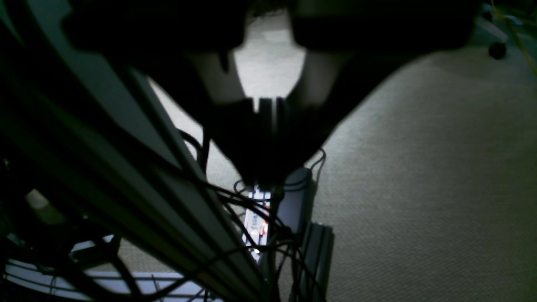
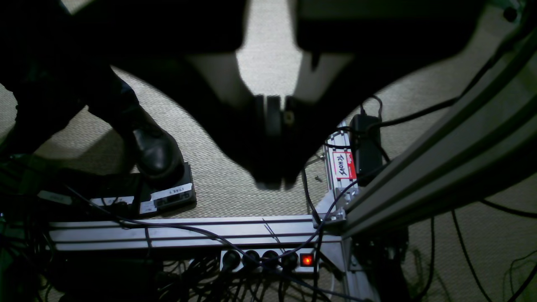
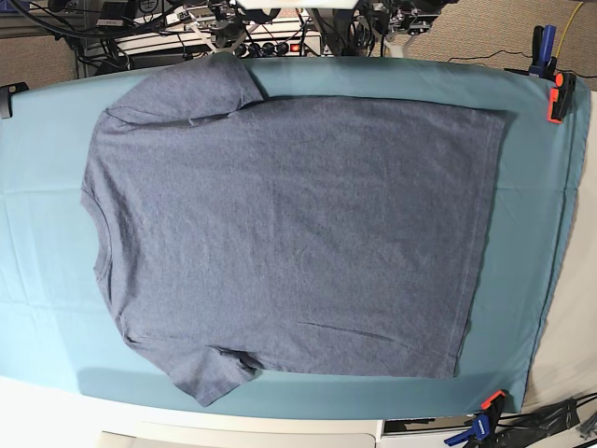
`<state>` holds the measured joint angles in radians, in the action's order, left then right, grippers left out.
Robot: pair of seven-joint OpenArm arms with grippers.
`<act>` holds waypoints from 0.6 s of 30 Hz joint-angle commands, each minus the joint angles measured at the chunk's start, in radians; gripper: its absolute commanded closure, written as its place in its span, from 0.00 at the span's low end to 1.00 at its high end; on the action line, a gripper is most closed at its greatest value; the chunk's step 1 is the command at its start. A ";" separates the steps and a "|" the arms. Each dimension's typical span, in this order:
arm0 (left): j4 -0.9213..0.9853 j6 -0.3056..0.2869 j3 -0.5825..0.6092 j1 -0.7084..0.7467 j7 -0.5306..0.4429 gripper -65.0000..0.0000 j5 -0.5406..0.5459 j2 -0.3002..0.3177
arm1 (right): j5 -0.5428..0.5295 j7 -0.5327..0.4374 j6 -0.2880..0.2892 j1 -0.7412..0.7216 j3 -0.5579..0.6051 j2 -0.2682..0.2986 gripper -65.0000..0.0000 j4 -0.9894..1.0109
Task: Fold the T-shirt properly
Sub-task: 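Move both grippers from rest toward the shirt's shoulder corners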
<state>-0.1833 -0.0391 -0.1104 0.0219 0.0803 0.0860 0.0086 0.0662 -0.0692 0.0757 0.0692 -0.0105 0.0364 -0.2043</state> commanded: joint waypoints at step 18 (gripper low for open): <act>-0.158 -0.014 0.003 0.154 -0.002 1.00 0.022 0.041 | -0.005 -0.094 0.003 0.152 -0.003 0.011 1.00 -0.103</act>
<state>-0.3397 -0.0505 -0.1066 0.1730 0.0830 0.1101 0.0437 0.0620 -0.1452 0.0757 0.2245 -0.0109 0.0414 -0.3019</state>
